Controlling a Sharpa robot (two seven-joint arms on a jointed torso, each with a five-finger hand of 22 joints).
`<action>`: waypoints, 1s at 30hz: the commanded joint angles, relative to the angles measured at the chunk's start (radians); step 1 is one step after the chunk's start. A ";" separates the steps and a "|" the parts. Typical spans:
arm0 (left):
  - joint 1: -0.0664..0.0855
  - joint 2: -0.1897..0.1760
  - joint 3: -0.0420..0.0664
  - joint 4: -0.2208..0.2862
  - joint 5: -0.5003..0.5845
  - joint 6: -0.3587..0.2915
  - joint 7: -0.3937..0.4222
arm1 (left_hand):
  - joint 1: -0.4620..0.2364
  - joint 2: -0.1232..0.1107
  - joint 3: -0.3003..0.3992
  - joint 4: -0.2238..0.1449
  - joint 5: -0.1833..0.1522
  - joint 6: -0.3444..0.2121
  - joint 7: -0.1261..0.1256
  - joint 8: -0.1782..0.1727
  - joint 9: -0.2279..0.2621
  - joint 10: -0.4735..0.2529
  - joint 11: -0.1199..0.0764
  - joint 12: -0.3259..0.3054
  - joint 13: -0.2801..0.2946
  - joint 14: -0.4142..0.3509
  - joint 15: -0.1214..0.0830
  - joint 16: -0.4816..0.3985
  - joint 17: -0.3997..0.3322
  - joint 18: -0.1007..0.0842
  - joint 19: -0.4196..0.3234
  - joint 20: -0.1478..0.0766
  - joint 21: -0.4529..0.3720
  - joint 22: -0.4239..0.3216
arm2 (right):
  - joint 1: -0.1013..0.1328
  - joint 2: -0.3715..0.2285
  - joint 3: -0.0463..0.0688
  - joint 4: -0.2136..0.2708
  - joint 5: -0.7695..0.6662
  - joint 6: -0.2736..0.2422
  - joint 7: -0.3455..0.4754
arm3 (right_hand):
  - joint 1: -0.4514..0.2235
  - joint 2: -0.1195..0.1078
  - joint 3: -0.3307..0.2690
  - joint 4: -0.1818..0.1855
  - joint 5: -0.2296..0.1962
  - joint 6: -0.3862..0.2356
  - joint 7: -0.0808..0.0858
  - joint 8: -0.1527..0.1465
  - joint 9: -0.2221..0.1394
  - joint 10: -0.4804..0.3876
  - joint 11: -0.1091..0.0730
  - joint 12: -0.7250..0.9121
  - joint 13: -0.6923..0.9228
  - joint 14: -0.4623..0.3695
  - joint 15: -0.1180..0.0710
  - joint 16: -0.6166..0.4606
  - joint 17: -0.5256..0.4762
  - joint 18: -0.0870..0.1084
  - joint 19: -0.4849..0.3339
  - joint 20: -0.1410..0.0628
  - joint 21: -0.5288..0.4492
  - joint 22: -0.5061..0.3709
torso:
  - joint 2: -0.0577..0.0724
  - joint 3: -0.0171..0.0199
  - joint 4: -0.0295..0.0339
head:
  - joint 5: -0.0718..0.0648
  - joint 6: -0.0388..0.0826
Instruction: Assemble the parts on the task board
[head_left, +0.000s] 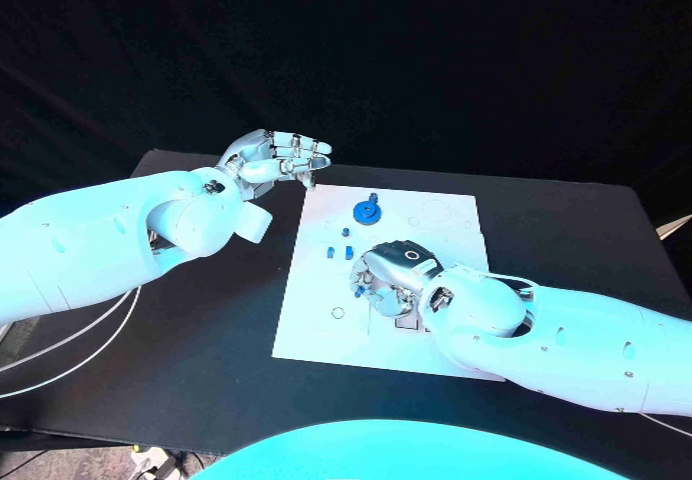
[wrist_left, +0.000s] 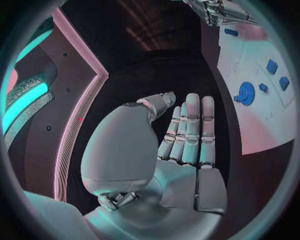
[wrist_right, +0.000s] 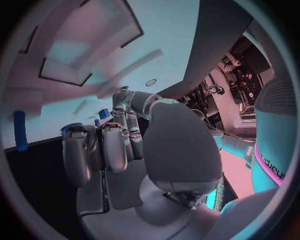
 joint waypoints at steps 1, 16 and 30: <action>0.001 0.000 0.001 0.000 0.002 0.019 0.000 | -0.007 0.001 -0.007 0.000 0.001 -0.006 0.004 -0.006 -0.001 -0.007 -0.001 0.007 -0.001 0.000 0.008 -0.006 -0.001 0.013 -0.002 0.006 -0.003 -0.001 | -0.001 0.000 0.000 0.004 -0.022 0.011 -0.006 | -0.010 0.005 0.002 -0.006 0.003 0.003 0.003 0.003 0.002 0.039 -0.032 0.005 0.001 0.042 -0.005 -0.002 0.001 -0.005 0.074 -0.008 -0.005 0.228 | 0.000 0.0002 0.0001 | 0.001 -0.001; 0.001 -0.001 0.001 0.000 0.000 0.023 -0.003 | -0.008 0.000 -0.009 0.000 0.001 -0.007 0.005 -0.006 -0.001 -0.012 0.000 0.007 -0.002 0.000 0.008 -0.006 -0.001 0.013 -0.002 0.006 -0.005 -0.002 | -0.001 0.005 0.000 0.007 -0.023 0.052 -0.006 | -0.013 0.003 0.001 -0.008 0.002 0.003 0.003 0.003 0.002 0.039 -0.032 0.004 0.001 0.042 -0.005 -0.003 0.000 -0.004 0.073 -0.007 -0.007 0.227 | 0.000 -0.0008 -0.0006 | -0.001 -0.004; 0.001 -0.005 0.001 0.003 0.000 0.022 -0.005 | -0.008 0.000 -0.009 0.000 0.001 -0.008 0.005 -0.006 -0.001 -0.014 0.000 0.007 -0.002 -0.001 0.009 -0.006 -0.002 0.013 -0.002 0.006 -0.006 -0.003 | -0.001 0.018 -0.004 -0.009 -0.006 0.077 -0.010 | -0.108 -0.030 -0.060 0.022 0.001 -0.069 0.026 -0.045 -0.009 -0.047 -0.005 -0.035 -0.021 0.029 0.019 -0.032 -0.049 0.016 0.036 0.010 -0.105 0.182 | -0.002 -0.0016 0.0004 | -0.002 -0.007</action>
